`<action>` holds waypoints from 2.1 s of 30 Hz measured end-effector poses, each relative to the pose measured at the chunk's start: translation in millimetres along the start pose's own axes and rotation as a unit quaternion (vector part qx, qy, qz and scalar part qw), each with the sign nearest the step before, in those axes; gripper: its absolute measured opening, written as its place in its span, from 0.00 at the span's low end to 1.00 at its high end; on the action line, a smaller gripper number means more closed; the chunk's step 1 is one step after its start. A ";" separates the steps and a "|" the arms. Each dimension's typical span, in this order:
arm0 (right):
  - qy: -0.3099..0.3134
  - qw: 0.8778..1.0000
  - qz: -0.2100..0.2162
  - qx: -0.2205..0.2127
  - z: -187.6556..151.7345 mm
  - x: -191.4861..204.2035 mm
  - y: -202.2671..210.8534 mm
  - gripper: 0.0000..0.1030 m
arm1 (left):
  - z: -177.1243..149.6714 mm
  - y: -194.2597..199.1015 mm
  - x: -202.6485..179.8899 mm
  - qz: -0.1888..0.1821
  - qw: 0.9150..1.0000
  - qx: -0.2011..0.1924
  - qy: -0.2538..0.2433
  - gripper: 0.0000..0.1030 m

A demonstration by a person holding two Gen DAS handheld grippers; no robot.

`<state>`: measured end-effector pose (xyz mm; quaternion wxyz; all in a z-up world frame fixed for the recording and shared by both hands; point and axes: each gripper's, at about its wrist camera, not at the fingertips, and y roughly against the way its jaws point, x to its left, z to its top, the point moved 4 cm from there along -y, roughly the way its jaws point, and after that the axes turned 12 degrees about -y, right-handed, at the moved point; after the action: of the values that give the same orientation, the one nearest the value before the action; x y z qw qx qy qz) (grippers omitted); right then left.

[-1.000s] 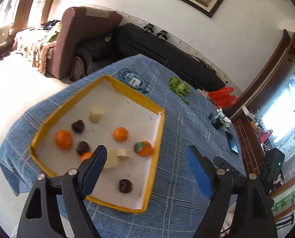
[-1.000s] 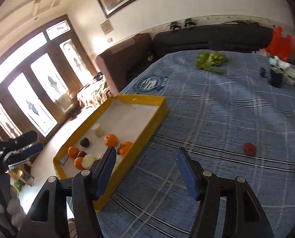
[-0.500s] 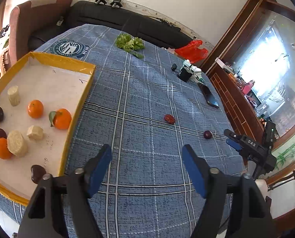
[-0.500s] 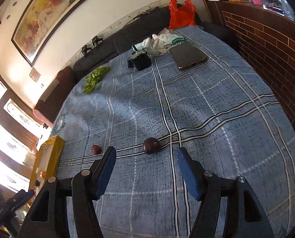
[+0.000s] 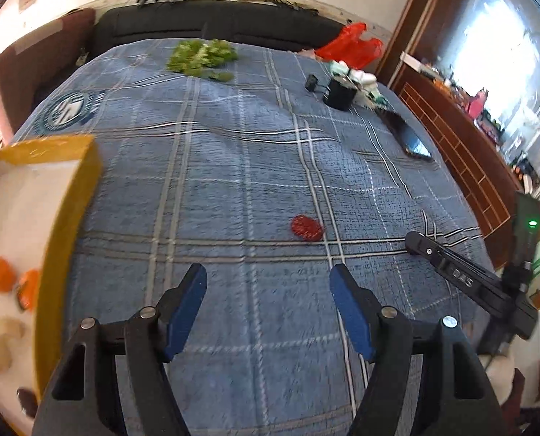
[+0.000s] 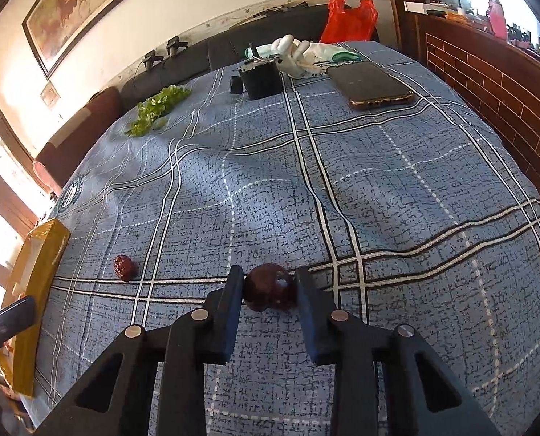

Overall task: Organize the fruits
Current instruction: 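Grasp a red date with the left tool while the right tool grasps a dark plum, then lower the red date and plum into the tray and open both tools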

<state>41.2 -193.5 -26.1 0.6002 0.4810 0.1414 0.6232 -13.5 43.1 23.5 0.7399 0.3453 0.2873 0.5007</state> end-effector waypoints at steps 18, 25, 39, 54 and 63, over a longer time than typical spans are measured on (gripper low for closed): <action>-0.021 0.999 0.032 0.011 3.7 -1.6 3.3 0.30 | 23.1 -71.1 -33.6 0.016 0.998 0.004 -0.063 0.29; -0.021 0.999 0.032 -0.006 6.9 -1.5 8.0 0.30 | 14.8 -18.8 -11.9 0.005 0.999 -0.034 -0.013 0.29; 0.117 0.989 0.093 -0.008 -40.1 145.8 41.5 0.31 | -99.0 133.7 176.0 0.179 0.966 -0.060 0.179 0.30; 0.306 0.924 0.182 0.139 -196.0 354.3 -11.3 0.32 | -174.6 161.9 238.1 0.184 0.945 -0.069 0.263 0.56; 0.267 0.936 0.194 0.124 -184.8 346.1 5.9 0.55 | -167.5 190.5 238.8 0.191 0.938 -0.120 0.264 0.66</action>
<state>-41.2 185.2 35.2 0.3429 0.3855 0.2765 0.8108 -166.3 354.4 56.7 0.5639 0.1570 0.3389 0.7366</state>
